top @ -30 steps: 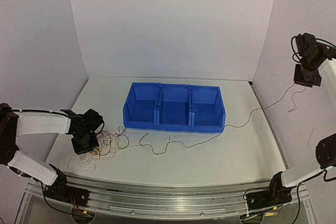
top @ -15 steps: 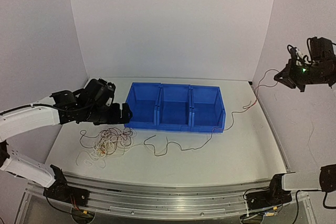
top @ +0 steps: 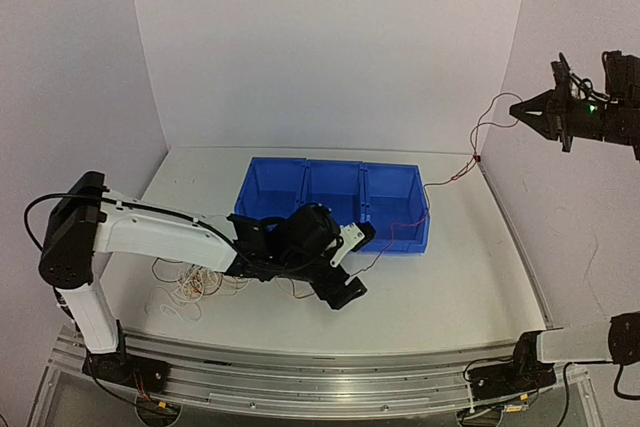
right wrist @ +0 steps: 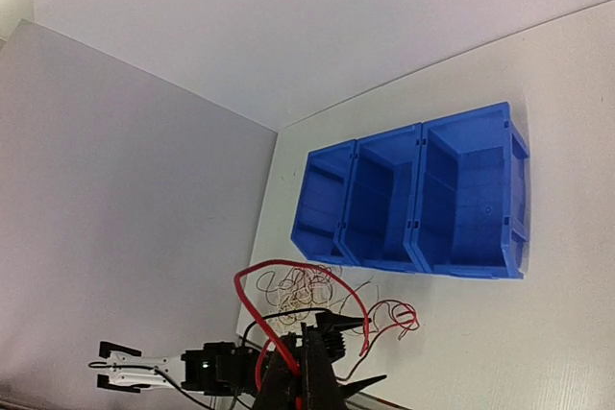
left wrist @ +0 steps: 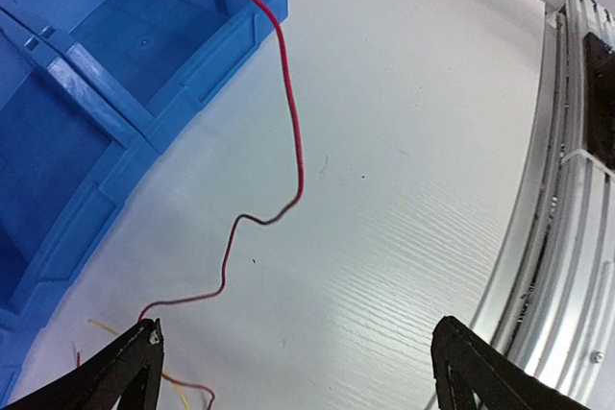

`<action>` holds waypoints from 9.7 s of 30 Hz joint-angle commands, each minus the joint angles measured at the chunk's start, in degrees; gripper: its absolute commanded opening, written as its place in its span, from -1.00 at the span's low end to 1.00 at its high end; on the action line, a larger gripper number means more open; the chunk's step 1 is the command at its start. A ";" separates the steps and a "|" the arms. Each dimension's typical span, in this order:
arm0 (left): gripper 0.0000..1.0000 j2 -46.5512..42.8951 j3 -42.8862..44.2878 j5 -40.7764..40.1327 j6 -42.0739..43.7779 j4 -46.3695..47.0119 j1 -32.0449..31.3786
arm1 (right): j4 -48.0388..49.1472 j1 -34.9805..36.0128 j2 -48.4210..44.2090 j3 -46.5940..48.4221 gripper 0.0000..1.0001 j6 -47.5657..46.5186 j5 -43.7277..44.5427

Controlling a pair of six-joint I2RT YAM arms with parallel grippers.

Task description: Untangle the cables

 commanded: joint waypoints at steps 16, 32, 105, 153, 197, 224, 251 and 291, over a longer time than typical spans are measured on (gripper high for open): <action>-1.00 10.07 12.98 -8.56 1.97 7.88 0.38 | 1.98 -0.12 -0.15 2.81 -1.00 3.03 -3.97; -1.00 -7.52 33.89 8.50 -4.20 15.72 0.62 | 6.55 11.21 -8.43 -25.71 -1.00 -4.78 3.97; 0.14 38.91 64.07 9.24 -13.15 -5.68 16.19 | -0.90 28.67 49.25 12.30 0.18 -6.46 44.38; 0.99 30.36 67.13 -7.72 5.04 -0.65 10.66 | -1.62 28.66 16.34 -12.67 0.63 -5.59 46.89; 0.88 -11.77 -23.81 -4.57 -36.46 -12.80 35.05 | 19.37 54.54 2.46 -45.26 0.81 -0.56 47.59; -1.00 -35.29 -20.56 2.93 -49.22 -8.51 23.87 | 43.33 68.47 29.68 -32.64 0.67 -9.50 37.75; -1.00 -42.74 -25.27 6.67 -56.59 -6.90 23.45 | 60.45 71.89 48.57 -27.92 0.14 -10.08 45.27; -1.00 -35.05 -31.18 -11.44 -57.19 -23.80 45.36 | -2.49 21.36 -12.35 -41.52 -1.00 -4.73 87.63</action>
